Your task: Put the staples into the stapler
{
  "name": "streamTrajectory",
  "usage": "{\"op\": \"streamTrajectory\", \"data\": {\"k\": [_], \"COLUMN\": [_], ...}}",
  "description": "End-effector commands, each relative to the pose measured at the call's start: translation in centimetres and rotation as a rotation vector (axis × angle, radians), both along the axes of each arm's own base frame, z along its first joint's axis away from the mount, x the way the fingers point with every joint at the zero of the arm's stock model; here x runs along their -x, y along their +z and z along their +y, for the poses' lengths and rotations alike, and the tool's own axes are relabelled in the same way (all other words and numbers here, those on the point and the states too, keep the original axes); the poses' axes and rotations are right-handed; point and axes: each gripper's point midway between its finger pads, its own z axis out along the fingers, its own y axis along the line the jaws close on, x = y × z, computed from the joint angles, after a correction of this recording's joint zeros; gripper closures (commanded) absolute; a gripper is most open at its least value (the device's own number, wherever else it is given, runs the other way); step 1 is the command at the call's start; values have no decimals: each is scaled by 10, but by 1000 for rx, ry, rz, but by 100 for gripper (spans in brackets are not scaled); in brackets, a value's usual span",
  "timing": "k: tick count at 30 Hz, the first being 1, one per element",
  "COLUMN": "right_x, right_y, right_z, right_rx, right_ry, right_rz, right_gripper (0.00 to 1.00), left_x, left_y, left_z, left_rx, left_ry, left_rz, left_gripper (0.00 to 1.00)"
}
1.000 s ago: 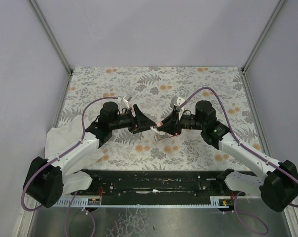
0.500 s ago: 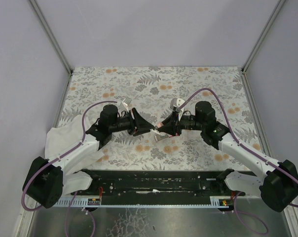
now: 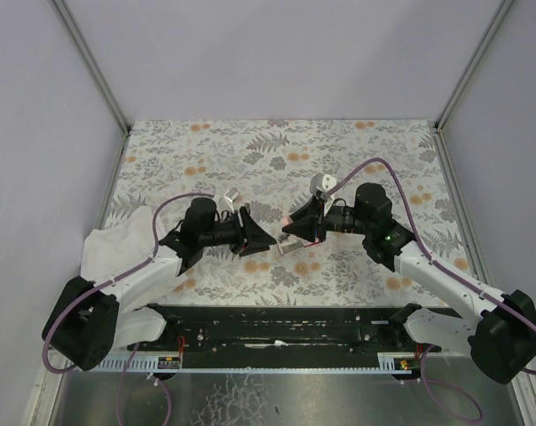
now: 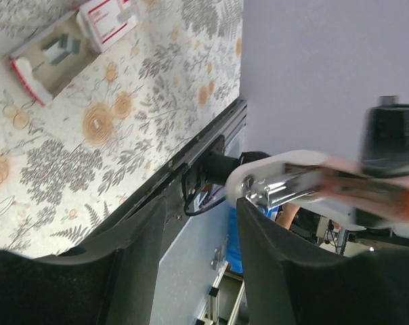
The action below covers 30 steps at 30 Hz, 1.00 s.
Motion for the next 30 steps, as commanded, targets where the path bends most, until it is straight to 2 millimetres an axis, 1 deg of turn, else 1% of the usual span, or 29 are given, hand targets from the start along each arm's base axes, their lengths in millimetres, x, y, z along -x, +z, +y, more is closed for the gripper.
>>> {"op": "streamTrajectory", "data": {"k": [1,4,8,10,11,13,15,17,19,20,22,24,30], "right_x": [4,5,5,2,2,2,2,1,0,0,4,8,21], "right_y": [55,60,64,66,67,66,66,65,64,63,65,70,86], "right_z": [4,5,5,5,5,7,8,10,13,15,20,23,25], "right_rx": [-155,-182,-237,-253,-256,-262,-270,-275,-274,-266,-257,-276,-346], "right_ry": [12,11,-8,-23,-27,-25,-23,-27,-26,-19,24,60,132], "right_rz": [-138,-124,-89,-75,-64,-31,3,45,108,146,199,239,318], "right_gripper": [100,100,100,100,100,100,100,100,100,100,100,100,100], "left_x": [11,15,16,9,3,-8,-16,-13,-3,7,21,30,45], "left_y": [-10,-8,-9,-14,-15,-11,9,41,75,94,116,128,143], "left_z": [-3,-4,-3,5,12,29,44,51,49,44,36,27,2], "left_rx": [23,46,24,-51,-107,-206,-252,-225,-149,-84,9,77,175], "left_ry": [-48,-62,-71,-36,0,73,132,157,133,91,27,-33,-172], "left_rz": [-16,-30,-75,-146,-202,-322,-465,-621,-764,-837,-911,-935,-971], "left_gripper": [55,55,52,48,46,44,40,33,28,26,20,17,15]}}
